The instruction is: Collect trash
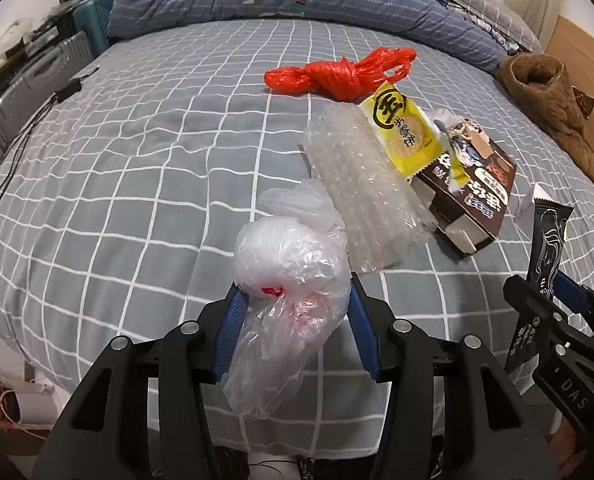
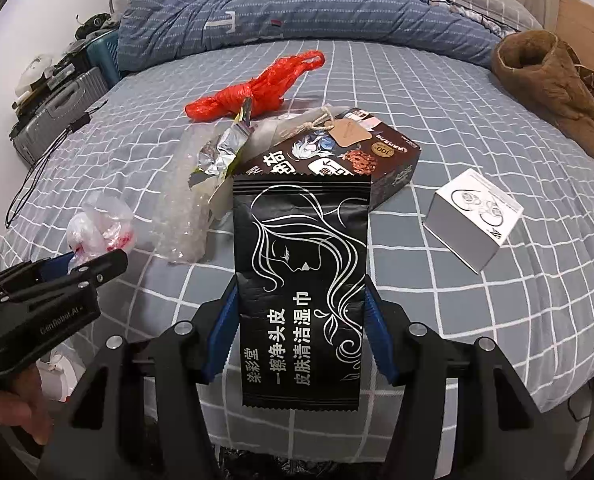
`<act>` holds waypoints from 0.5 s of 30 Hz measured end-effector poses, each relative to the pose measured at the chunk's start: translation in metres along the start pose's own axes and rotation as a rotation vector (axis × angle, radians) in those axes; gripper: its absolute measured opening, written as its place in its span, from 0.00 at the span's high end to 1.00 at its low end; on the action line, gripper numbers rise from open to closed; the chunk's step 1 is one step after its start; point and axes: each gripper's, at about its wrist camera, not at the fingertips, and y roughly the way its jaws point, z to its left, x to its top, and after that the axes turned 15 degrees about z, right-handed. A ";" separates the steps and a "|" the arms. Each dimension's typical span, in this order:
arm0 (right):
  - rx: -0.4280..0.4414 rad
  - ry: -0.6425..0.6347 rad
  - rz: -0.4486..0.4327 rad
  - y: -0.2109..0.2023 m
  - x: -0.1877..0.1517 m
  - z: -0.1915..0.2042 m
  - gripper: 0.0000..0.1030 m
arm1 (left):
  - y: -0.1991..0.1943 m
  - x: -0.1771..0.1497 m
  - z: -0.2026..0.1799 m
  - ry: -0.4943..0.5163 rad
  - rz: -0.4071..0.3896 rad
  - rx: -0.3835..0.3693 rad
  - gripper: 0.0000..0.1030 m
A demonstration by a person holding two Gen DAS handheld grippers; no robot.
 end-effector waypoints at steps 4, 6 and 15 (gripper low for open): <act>0.002 -0.001 -0.010 -0.009 -0.005 -0.001 0.47 | -0.008 -0.007 -0.002 0.000 -0.006 0.000 0.53; 0.002 0.000 -0.015 -0.013 -0.007 -0.002 0.47 | -0.011 -0.010 -0.004 0.002 -0.008 0.002 0.53; 0.017 0.016 -0.034 -0.031 -0.021 -0.004 0.47 | -0.025 -0.025 -0.011 0.003 -0.012 0.009 0.53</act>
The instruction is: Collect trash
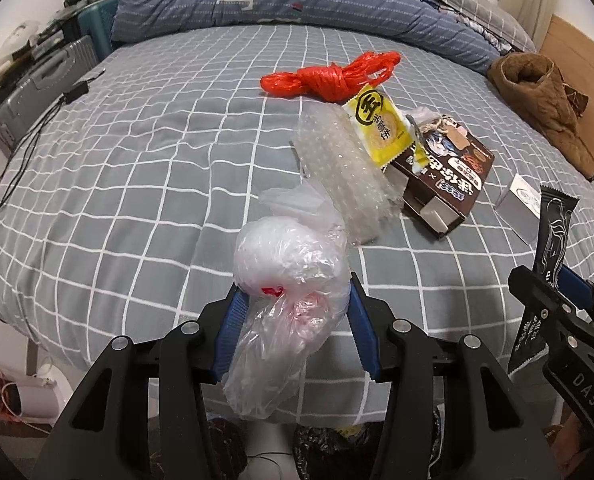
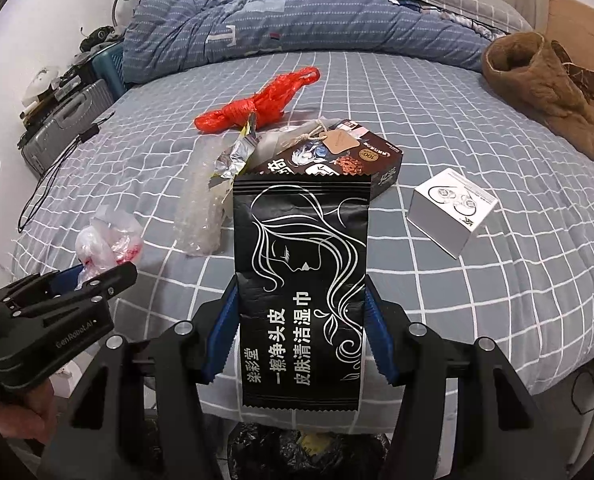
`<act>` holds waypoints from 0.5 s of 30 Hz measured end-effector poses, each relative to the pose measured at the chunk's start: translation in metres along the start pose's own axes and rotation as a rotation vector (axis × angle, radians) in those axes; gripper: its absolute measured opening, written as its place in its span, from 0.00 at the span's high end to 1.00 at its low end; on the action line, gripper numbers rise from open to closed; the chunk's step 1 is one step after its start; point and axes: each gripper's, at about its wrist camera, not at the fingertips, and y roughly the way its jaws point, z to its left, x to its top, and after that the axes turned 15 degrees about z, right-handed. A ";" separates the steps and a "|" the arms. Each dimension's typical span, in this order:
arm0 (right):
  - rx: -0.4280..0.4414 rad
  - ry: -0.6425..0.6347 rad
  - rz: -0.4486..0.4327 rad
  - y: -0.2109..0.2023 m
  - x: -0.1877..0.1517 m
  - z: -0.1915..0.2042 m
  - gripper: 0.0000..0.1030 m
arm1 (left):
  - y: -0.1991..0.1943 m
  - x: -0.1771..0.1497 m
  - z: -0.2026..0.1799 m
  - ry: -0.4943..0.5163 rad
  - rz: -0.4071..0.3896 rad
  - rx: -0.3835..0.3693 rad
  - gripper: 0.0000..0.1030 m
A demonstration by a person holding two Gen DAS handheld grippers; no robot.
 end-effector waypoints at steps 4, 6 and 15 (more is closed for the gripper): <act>0.001 -0.002 -0.002 -0.005 -0.005 0.001 0.47 | -0.007 -0.007 -0.002 0.000 -0.005 0.008 0.53; 0.002 -0.005 -0.004 -0.010 -0.009 0.003 0.47 | -0.010 -0.010 -0.003 0.002 -0.008 0.007 0.53; 0.001 -0.005 -0.012 -0.026 -0.026 0.005 0.47 | -0.021 -0.030 -0.014 0.019 -0.007 0.003 0.53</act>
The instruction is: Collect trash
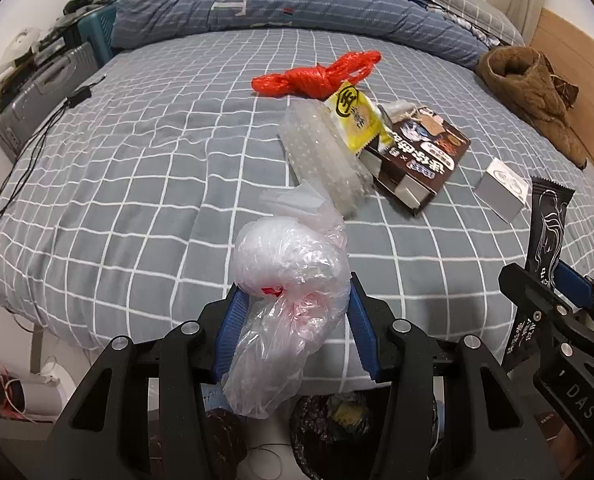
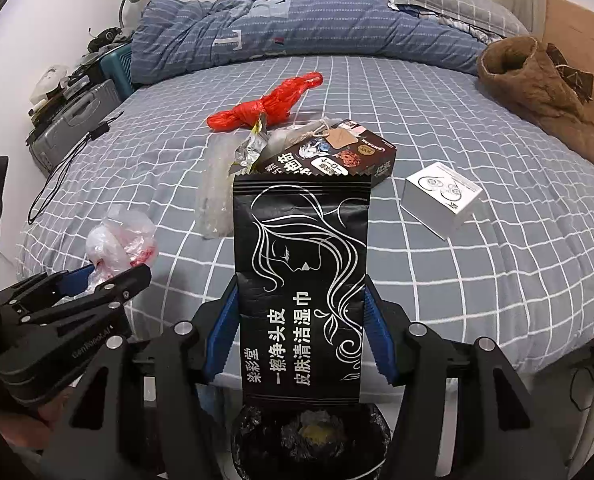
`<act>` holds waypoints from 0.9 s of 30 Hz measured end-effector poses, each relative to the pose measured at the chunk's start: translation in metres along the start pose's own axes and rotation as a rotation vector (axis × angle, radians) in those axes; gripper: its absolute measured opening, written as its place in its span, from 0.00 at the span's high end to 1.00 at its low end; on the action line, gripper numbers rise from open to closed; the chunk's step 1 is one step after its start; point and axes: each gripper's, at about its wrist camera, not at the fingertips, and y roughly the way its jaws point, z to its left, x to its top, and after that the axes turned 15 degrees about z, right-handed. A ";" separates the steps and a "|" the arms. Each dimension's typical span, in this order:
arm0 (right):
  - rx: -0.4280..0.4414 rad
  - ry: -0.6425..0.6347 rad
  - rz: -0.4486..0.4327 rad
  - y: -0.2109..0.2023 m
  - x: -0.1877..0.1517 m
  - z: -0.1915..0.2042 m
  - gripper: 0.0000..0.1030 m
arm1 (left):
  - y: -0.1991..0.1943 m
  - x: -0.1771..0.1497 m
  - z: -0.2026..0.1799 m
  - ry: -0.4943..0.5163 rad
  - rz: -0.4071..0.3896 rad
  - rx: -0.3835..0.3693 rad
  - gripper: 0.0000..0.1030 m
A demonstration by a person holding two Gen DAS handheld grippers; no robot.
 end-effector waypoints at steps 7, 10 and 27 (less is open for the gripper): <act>-0.006 0.005 -0.008 -0.012 -0.013 -0.001 0.47 | -0.005 -0.018 -0.007 0.002 0.005 -0.017 0.53; -0.008 0.009 -0.012 -0.017 -0.020 -0.002 0.47 | -0.008 -0.026 -0.012 0.009 0.003 -0.021 0.53; -0.021 0.011 -0.005 -0.029 -0.071 -0.011 0.47 | -0.012 -0.077 -0.031 0.031 0.019 -0.035 0.53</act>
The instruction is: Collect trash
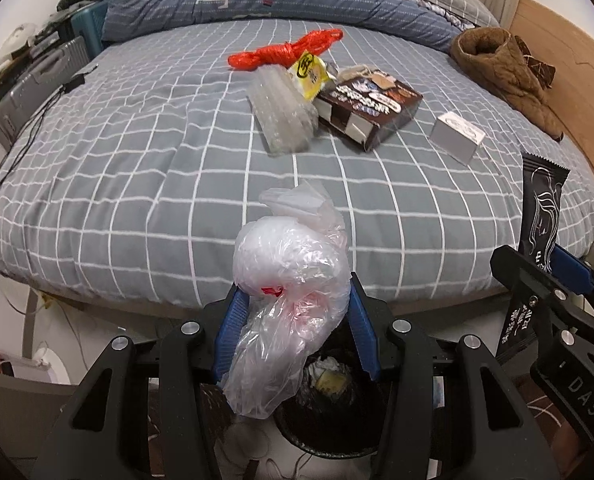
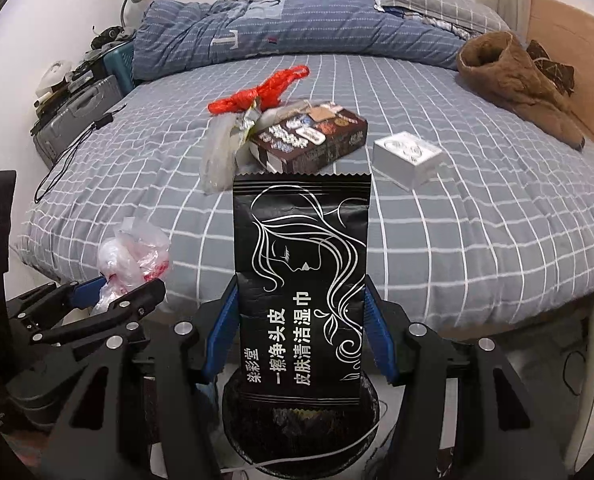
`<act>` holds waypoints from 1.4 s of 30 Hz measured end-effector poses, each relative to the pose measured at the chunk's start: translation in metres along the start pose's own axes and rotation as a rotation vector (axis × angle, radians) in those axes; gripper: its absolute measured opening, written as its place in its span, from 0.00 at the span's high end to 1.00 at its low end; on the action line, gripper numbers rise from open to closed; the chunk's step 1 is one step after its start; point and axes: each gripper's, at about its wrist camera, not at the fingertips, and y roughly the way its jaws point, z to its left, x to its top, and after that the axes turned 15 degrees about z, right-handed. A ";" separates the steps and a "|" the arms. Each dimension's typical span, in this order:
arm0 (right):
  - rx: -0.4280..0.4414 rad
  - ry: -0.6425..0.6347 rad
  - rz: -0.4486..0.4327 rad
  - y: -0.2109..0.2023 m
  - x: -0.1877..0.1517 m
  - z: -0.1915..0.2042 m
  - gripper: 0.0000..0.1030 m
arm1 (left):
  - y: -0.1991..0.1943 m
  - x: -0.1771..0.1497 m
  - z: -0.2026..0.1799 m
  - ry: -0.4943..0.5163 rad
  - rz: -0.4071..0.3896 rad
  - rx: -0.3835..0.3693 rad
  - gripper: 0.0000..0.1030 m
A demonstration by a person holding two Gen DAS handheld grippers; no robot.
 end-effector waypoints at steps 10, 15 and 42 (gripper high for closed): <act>-0.002 0.004 0.052 0.019 -0.027 -0.006 0.47 | 0.030 -0.032 -0.007 0.013 0.058 0.014 0.53; -0.004 0.014 0.077 0.030 -0.037 -0.009 0.47 | 0.050 -0.049 -0.005 0.002 0.099 0.002 0.53; -0.003 0.040 0.284 0.130 -0.095 -0.012 0.47 | 0.156 -0.081 0.014 -0.025 0.248 0.016 0.53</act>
